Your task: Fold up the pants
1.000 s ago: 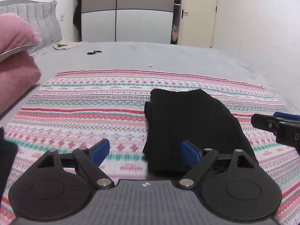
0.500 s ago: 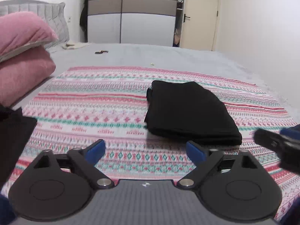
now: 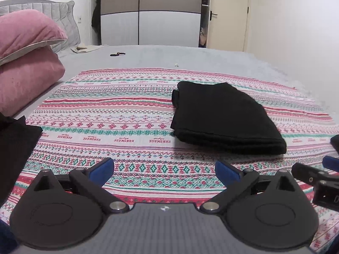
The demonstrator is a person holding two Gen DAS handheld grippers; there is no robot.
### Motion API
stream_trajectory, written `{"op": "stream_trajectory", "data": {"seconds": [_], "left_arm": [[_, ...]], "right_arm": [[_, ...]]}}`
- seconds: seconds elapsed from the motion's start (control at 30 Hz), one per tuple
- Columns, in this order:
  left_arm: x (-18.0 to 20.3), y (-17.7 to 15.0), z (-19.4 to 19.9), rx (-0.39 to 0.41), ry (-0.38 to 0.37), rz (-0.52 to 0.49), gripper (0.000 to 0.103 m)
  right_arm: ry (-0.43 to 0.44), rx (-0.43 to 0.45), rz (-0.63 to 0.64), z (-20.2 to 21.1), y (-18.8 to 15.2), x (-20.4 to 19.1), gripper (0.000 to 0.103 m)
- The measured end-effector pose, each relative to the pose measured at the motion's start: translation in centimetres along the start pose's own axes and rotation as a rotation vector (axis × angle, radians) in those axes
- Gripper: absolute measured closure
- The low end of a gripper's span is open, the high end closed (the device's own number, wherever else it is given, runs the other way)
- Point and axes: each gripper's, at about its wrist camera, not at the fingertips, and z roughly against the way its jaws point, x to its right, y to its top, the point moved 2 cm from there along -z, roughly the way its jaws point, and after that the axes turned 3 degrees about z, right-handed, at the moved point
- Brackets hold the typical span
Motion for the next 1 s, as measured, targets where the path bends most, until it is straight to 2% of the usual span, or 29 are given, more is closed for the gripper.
{"op": "stream_trajectory", "data": {"seconds": [0.03,0.1,0.27,0.43,0.53,0.87,1.0], "left_arm": [[-0.1,0.0,-0.1,-0.004,0.001,-0.001,0.000],[0.0,-0.1,-0.2,-0.006,0.009,-0.012,0.000],[0.3,-0.3,0.2,0.000,0.008,-0.047,0.000],[0.3,-0.4,0.1,-0.012,0.011,-0.048,0.000],[0.2,-0.4,0.1,-0.010,0.027,-0.044,0.000],[-0.2,-0.3,-0.2,-0.027,0.038,-0.020,0.000],[0.0,-0.5,-0.4,-0.040,0.025,-0.030,0.000]], "right_arm": [[-0.003,-0.002,0.007,0.0,-0.1,0.0,0.018],[-0.014,0.005,0.027,0.1,-0.2,-0.2,0.010],[-0.018,-0.006,0.036,0.0,-0.4,-0.2,0.009],[-0.032,-0.022,0.042,-0.4,-0.5,-0.1,0.009],[-0.045,-0.019,0.040,-0.3,-0.5,0.0,0.003],[-0.064,-0.057,-0.018,-1.1,-0.8,0.8,0.001],[-0.098,-0.068,-0.023,-1.2,-0.8,1.0,0.000]]}}
